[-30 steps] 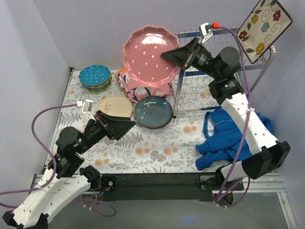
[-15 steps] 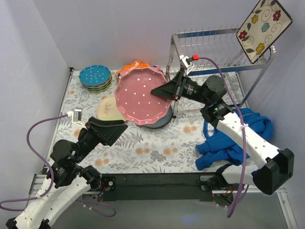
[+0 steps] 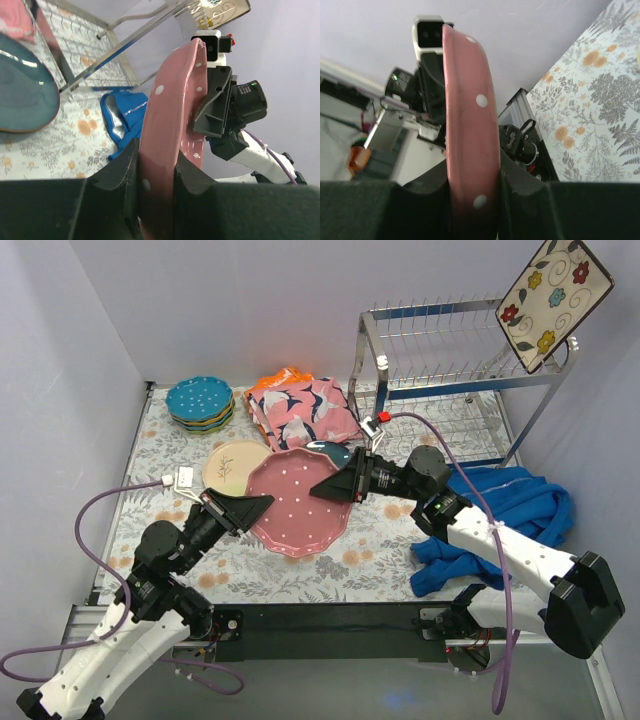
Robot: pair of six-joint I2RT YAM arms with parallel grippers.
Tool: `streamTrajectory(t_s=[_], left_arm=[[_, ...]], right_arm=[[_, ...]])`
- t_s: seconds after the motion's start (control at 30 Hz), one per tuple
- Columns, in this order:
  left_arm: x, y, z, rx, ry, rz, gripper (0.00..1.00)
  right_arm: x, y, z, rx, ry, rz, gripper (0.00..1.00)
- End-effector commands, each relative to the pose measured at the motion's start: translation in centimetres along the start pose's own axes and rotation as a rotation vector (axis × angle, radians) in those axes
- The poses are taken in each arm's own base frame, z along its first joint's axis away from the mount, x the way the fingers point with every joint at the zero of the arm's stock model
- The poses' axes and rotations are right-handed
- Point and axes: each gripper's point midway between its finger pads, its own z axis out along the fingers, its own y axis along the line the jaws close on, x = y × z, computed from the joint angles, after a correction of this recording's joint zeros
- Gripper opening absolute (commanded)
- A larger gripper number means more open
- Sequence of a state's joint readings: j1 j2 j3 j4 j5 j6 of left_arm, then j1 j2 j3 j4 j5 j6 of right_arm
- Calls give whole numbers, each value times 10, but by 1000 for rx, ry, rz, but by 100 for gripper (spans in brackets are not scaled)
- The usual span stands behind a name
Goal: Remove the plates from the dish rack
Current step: Place the plate at the corner of the board.
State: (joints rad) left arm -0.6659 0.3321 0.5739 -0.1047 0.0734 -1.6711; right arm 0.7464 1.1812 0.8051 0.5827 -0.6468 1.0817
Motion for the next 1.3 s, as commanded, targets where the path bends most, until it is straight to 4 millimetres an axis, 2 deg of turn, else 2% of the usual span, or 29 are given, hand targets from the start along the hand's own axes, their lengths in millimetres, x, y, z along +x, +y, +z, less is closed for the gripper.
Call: streamTrajectory(t_s=[0.0, 0.13, 0.17, 0.2, 0.23, 0.3, 0.37, 0.4, 0.43, 0.5, 0.53, 0.6, 0.63, 0.73, 0.87, 0.9, 1.03, 1.1, 1.13, 1.2, 1.23, 1.27], left_arm=[[16, 15, 2, -34, 50, -74, 0], [20, 20, -1, -45, 57, -102, 0], [20, 19, -1, -40, 56, -104, 0], [23, 22, 0, -50, 64, -109, 0], [28, 24, 1, -53, 88, -120, 0], [40, 33, 6, -85, 142, -140, 0], [54, 31, 6, -58, 216, -177, 0], [60, 31, 6, -45, 240, -191, 0], [61, 25, 6, -11, 246, -216, 0], [68, 27, 5, 7, 269, -233, 0], [69, 30, 5, -3, 270, -234, 0], [65, 35, 7, -28, 245, -217, 0], [66, 42, 7, -58, 243, -213, 0], [62, 52, 9, -107, 212, -194, 0], [58, 68, 19, -191, 188, -158, 0], [53, 66, 22, -196, 173, -135, 0], [33, 82, 30, -298, 103, -105, 0], [30, 88, 34, -330, 111, -108, 0], [20, 88, 37, -336, 90, -105, 0], [17, 90, 40, -328, 110, -116, 0], [3, 100, 45, -342, 74, -127, 0], [7, 97, 44, -308, 123, -152, 0]], right_arm=[[-33, 36, -9, -88, -179, -184, 1], [-33, 26, -6, -74, -154, -182, 2], [-33, 22, -4, -71, -149, -188, 6], [-32, 20, -5, -71, -137, -193, 16], [-32, 15, -6, -62, -132, -199, 22], [-25, 0, -10, -34, -118, -192, 33], [-26, -16, -18, 2, -128, -172, 40], [-20, -28, -23, 22, -114, -144, 45], [-23, -35, -29, 39, -126, -140, 47], [-21, -48, -39, 72, -135, -129, 51], [-21, -47, -43, 74, -143, -143, 52], [-21, -55, -52, 97, -159, -147, 55], [-22, -53, -58, 96, -172, -159, 56], [-23, -64, -74, 140, -215, -160, 70], [-19, -82, -92, 224, -242, -185, 81], [-20, -85, -95, 250, -255, -197, 86], [-10, -99, -112, 360, -278, -248, 97], [-13, -108, -123, 435, -303, -309, 98], [-16, -103, -127, 450, -319, -344, 98], [-17, -109, -136, 524, -318, -374, 98], [-17, -105, -139, 527, -325, -396, 98], [-15, -105, -141, 533, -319, -400, 98]])
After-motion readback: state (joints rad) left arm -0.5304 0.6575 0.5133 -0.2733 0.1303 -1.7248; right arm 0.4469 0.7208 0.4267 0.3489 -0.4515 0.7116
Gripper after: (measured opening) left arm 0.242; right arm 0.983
